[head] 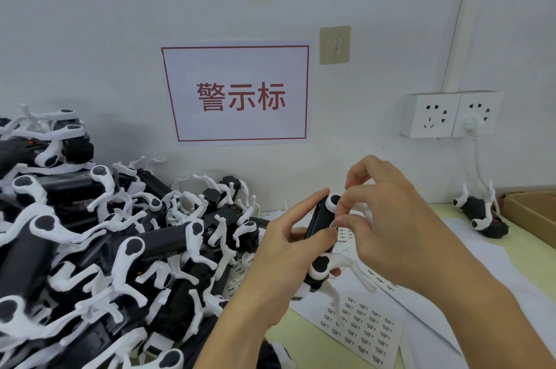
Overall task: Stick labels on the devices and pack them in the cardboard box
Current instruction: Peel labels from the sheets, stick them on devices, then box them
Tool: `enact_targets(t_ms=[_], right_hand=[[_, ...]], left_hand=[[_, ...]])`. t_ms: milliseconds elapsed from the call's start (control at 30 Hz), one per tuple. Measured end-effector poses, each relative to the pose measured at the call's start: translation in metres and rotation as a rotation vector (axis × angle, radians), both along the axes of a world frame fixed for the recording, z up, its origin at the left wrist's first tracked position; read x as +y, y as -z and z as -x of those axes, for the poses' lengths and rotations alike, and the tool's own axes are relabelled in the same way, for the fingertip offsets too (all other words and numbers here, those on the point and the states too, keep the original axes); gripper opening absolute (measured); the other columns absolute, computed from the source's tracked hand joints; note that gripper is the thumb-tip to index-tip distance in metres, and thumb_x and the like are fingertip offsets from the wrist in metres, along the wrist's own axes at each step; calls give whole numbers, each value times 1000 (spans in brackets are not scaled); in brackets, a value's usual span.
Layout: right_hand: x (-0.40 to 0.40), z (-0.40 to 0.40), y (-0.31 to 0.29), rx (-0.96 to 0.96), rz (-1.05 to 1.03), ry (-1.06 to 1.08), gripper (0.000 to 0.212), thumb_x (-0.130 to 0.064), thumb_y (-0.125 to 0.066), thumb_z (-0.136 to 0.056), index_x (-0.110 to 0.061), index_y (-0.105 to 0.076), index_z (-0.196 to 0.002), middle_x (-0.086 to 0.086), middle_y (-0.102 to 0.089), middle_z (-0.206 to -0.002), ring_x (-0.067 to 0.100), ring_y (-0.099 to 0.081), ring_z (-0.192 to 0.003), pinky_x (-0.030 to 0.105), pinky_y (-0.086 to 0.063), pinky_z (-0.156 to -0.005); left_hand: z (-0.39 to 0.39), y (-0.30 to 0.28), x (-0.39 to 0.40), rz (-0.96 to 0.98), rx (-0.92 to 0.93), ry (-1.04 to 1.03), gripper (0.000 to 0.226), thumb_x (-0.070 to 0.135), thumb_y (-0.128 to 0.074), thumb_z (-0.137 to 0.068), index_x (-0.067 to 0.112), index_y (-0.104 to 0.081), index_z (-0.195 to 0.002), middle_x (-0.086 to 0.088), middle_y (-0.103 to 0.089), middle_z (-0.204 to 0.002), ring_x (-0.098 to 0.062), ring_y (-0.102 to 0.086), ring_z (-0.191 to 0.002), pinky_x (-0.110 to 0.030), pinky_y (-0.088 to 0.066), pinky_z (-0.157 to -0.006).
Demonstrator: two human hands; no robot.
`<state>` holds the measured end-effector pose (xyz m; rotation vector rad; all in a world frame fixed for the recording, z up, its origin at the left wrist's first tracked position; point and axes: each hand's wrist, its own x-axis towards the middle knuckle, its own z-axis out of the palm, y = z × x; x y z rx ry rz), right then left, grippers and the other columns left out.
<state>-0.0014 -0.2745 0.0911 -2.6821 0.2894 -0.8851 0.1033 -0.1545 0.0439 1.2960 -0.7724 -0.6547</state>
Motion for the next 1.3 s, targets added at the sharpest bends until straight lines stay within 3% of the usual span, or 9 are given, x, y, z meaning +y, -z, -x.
enact_targets(t_ms=[267, 433, 567, 667, 867, 967, 1067, 1300], right_hand=[[1, 0, -1, 0, -2, 5, 24, -17, -67, -89, -33, -60, -72, -20, -39, -99, -1, -37, -97, 17, -37, -77], [1, -1, 0, 11, 0, 14, 21, -19, -67, -90, -31, -63, -74, -21, -38, -99, -1, -37, -97, 20, -38, -80], [2, -1, 0, 9, -2, 20, 21, -20, -67, -89, -32, -61, -74, -21, -38, -99, -2, -36, -96, 19, -37, -78], [1, -1, 1, 9, 2, 28, 18, -20, -68, -89, -30, -64, -75, -21, -38, -98, -1, -37, -96, 20, -38, -79], [3, -2, 1, 7, 48, 74, 13, -24, -74, -84, -31, -68, -74, -18, -42, -99, 8, -41, -101, 27, -35, -83], [5, -2, 2, -8, 63, 102, 11, -25, -77, -81, -31, -71, -73, -16, -45, -99, 10, -42, -99, 29, -35, -82], [5, -2, 3, -24, 75, 119, 10, -26, -79, -78, -31, -73, -73, -15, -48, -98, 11, -43, -97, 30, -35, -80], [5, -4, 4, -38, 93, 132, 9, -26, -81, -78, -31, -75, -74, -15, -48, -98, 12, -43, -97, 30, -35, -79]], left_hand=[[2, -1, 1, -21, -18, -44, 53, 34, -73, -72, 54, -64, -120, -19, -74, -98, -29, -71, -74, -53, -54, -91], [3, -3, 0, -32, -25, -84, 48, 34, -73, -73, 55, -66, -116, -20, -73, -100, -30, -72, -81, -57, -54, -91], [4, -3, 1, -60, -60, -115, 44, 38, -72, -74, 58, -66, -113, -16, -75, -100, -24, -72, -98, -53, -52, -99], [4, -3, 1, -80, -94, -124, 44, 40, -72, -74, 60, -65, -112, -12, -75, -101, -19, -72, -99, -48, -51, -102], [5, -5, 2, -82, -133, -157, 50, 50, -71, -65, 63, -63, -112, -12, -74, -100, -19, -72, -90, -37, -56, -89], [5, -5, 3, -83, -144, -161, 52, 54, -69, -62, 63, -63, -113, -8, -75, -97, -15, -73, -89, -38, -56, -89], [4, -4, 3, -94, -157, -155, 46, 46, -69, -70, 63, -63, -112, -4, -77, -92, -14, -72, -92, -38, -55, -92], [5, -8, 6, -104, -144, -147, 45, 37, -67, -74, 61, -64, -112, -13, -74, -94, -24, -69, -97, -43, -53, -97]])
